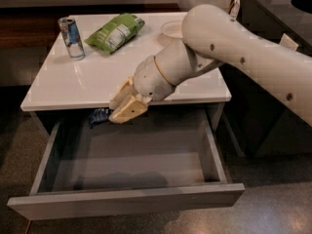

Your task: Place rxbar blueberry into top drawer

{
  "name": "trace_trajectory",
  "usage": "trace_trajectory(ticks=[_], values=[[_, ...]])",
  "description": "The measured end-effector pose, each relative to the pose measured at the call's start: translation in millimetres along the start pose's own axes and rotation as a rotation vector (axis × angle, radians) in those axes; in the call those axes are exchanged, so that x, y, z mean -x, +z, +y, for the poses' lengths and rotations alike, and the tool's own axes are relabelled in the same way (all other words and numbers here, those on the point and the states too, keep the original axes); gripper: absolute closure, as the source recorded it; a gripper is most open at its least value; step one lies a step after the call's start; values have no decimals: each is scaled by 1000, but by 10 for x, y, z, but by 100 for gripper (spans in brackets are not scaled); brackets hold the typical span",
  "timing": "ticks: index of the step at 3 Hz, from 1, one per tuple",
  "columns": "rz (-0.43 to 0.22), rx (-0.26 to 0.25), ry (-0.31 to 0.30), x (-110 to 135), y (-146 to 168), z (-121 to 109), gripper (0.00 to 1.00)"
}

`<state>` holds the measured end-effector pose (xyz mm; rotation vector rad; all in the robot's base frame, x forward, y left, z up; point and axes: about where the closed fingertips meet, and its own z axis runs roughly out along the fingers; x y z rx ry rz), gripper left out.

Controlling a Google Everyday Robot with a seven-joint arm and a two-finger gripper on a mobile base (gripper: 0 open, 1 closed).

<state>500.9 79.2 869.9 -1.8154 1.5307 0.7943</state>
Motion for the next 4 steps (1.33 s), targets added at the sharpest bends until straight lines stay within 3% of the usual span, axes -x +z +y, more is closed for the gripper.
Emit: trace_trajectory(ticks=[1, 2, 4], values=[[15, 21, -2, -207, 48, 230, 100], [57, 14, 10, -589, 96, 403, 100], [142, -14, 58, -1198, 13, 534, 100]])
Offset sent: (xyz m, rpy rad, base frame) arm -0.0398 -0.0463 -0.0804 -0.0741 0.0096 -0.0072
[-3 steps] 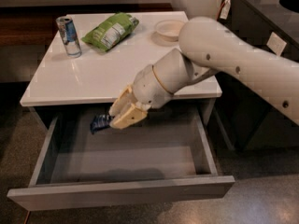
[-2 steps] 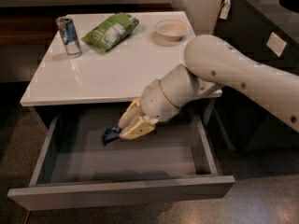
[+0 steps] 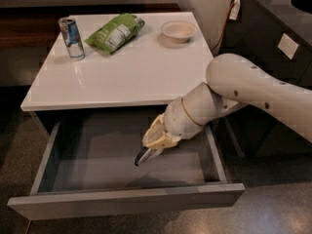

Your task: Place rxbar blueberry into top drawer

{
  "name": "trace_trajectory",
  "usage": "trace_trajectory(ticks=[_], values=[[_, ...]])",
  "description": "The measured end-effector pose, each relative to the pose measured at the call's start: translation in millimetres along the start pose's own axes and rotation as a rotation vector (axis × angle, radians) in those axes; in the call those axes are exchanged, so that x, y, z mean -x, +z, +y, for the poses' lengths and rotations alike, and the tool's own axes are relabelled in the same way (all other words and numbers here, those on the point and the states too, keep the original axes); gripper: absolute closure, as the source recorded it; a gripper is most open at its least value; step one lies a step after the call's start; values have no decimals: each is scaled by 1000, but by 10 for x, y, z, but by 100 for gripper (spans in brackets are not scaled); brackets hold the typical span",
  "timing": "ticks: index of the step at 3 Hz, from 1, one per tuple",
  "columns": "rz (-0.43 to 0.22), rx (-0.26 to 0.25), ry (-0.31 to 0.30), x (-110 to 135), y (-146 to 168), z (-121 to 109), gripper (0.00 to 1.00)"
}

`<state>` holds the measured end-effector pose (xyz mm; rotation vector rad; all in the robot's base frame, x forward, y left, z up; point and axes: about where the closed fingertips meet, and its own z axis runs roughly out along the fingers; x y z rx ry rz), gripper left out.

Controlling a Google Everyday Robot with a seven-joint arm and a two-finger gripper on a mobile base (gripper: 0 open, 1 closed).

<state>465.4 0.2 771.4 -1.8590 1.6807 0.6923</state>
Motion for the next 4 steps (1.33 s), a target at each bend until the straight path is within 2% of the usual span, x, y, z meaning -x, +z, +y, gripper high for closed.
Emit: trace_trajectory(ticks=[2, 3, 4], values=[[75, -2, 68, -517, 43, 11, 100], [133, 5, 106, -715, 84, 35, 74], [153, 18, 123, -793, 121, 56, 51]])
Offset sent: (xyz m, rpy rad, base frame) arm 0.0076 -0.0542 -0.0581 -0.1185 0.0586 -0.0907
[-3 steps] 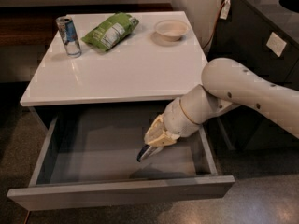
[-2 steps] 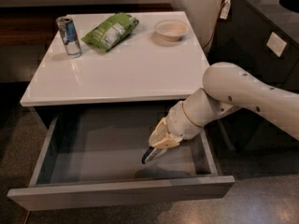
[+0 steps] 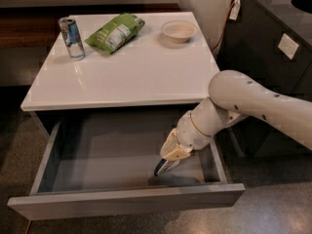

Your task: Place rxbar blueberry into top drawer

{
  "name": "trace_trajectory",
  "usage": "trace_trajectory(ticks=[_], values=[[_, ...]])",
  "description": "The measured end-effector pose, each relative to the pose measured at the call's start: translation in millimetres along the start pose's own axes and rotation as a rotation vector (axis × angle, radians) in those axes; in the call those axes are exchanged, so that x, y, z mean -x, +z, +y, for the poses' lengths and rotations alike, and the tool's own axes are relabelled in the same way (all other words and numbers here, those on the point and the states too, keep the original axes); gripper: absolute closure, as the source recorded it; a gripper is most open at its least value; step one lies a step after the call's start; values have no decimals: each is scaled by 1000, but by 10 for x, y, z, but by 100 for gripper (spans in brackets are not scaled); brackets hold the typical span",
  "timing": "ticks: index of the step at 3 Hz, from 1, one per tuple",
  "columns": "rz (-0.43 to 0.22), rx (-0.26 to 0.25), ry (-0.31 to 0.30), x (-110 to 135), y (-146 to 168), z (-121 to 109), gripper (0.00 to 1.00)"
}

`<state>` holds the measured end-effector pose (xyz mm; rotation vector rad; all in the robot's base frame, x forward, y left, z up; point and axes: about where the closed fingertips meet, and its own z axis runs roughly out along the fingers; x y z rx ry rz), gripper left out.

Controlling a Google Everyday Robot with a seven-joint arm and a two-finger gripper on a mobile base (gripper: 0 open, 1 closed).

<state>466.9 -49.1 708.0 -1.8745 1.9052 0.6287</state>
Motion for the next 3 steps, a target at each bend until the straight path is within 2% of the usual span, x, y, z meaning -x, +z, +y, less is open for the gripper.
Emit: trace_trajectory(ticks=[1, 2, 3], values=[[0, 3, -3, 10, 10, 8, 20], [1, 4, -4, 14, 17, 13, 0], [1, 5, -4, 16, 19, 15, 0]])
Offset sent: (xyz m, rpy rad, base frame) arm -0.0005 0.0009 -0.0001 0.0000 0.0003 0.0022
